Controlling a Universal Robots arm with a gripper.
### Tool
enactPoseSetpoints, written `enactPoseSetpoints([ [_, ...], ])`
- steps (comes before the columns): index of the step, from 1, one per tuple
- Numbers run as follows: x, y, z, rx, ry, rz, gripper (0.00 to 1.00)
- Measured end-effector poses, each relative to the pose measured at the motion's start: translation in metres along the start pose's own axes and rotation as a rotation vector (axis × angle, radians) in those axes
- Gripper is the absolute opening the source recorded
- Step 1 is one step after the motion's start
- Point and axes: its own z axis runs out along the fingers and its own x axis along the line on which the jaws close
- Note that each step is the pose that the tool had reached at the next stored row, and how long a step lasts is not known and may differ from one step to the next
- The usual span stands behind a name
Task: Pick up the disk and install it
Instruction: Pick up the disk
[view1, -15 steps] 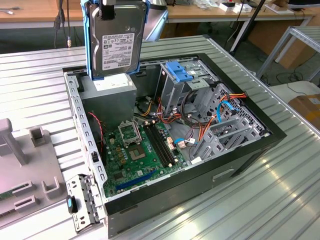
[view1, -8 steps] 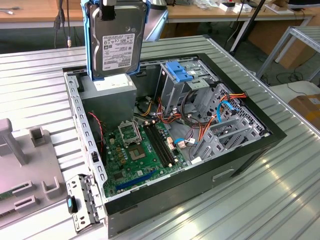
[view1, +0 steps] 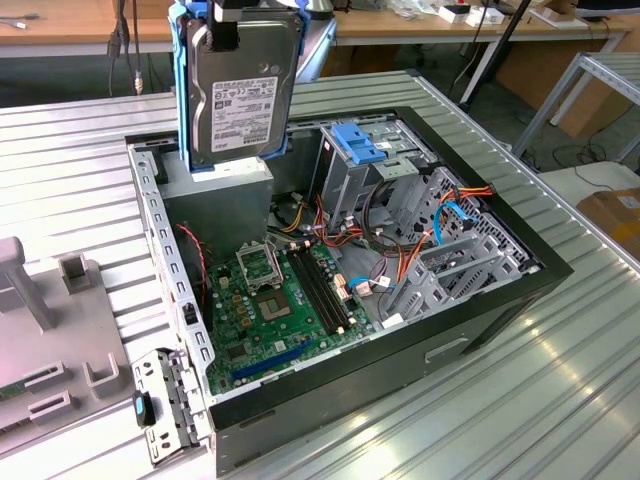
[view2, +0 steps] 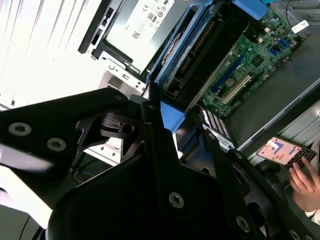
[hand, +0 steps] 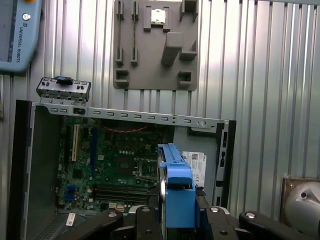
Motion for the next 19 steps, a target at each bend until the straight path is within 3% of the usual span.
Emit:
enactPoseSetpoints([
  [6,0.006,0.0003,-0.0003,0.0,0.0,0.0,0.36],
  [19,0.0108,0.0005,-0.0006,0.0,0.0,0.0,0.36],
])
